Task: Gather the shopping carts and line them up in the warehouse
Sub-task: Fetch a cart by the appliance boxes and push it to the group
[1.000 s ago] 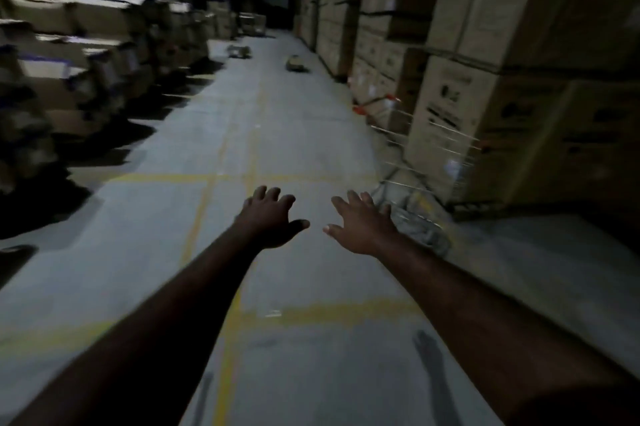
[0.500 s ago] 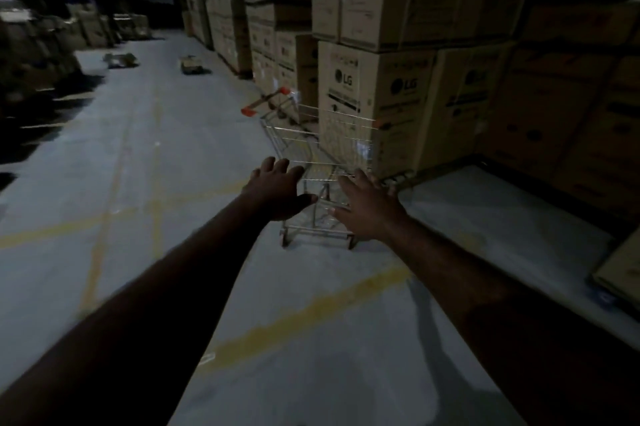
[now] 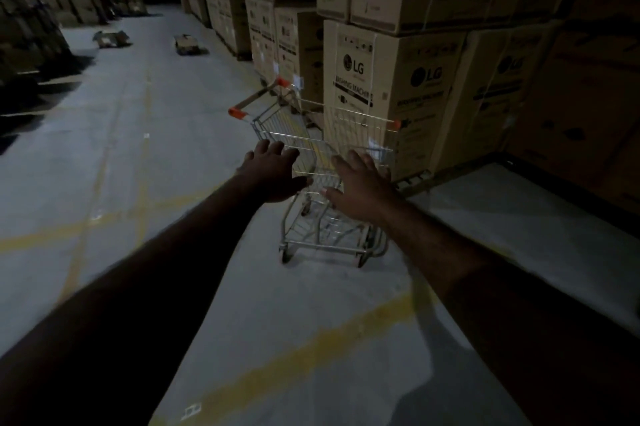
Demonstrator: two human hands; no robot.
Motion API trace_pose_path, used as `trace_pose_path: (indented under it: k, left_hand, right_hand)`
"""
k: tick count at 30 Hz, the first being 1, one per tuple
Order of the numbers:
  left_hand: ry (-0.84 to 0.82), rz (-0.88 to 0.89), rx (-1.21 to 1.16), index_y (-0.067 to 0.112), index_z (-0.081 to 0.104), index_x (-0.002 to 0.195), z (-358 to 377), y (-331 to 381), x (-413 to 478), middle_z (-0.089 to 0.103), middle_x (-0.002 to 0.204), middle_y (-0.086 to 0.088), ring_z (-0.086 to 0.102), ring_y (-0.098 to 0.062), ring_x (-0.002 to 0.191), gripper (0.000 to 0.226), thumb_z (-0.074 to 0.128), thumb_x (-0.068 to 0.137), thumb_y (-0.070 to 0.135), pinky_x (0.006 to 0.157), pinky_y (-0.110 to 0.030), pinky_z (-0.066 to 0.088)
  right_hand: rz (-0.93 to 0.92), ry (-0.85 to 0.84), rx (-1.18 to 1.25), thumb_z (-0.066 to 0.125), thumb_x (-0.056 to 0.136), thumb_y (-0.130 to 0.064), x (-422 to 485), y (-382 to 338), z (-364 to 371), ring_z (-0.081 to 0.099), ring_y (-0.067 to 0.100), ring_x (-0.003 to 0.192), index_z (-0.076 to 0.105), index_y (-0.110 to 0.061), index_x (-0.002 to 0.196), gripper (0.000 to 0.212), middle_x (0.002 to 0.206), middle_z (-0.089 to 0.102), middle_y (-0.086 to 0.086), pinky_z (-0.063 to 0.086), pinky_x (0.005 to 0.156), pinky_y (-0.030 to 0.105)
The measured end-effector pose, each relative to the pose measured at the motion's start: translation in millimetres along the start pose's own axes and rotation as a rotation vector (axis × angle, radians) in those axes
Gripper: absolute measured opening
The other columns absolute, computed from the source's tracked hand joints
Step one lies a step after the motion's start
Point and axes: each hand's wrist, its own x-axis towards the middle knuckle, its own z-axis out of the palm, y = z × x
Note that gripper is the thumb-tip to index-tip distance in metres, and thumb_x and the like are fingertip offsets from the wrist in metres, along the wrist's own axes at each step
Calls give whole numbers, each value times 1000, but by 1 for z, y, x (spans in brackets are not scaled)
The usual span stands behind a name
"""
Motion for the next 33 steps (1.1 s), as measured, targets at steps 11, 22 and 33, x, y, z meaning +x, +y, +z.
trace_pose_path:
  k: [11, 22, 33]
  left_hand:
    - [-78, -75, 33, 22, 28, 152, 50, -79, 183, 26, 158, -13, 18, -37, 144, 78, 48, 91, 67, 114, -53, 27]
    - [-178, -205, 273, 25, 20, 155, 60, -188, 358, 13, 162, -12, 1, -37, 149, 80, 52, 91, 62, 118, -54, 16]
    - [-243, -301, 207, 28, 40, 147, 82, -395, 466, 36, 155, -2, 10, -32, 149, 63, 54, 93, 57, 115, -48, 24]
  right_hand:
    - [-88, -93, 74, 44, 96, -62, 221, 29, 48, 0, 32, 152, 14, -30, 157, 76, 167, 2, 5, 6, 116, 64]
    - [-254, -94, 105, 50, 92, -60, 469, 17, 74, 25, 30, 144, 25, -26, 153, 74, 159, 26, 6, 22, 112, 60]
    - [-88, -184, 390, 55, 93, -50, 692, -119, 154, 57, 37, 118, 44, -13, 139, 60, 136, 55, 17, 50, 95, 42]
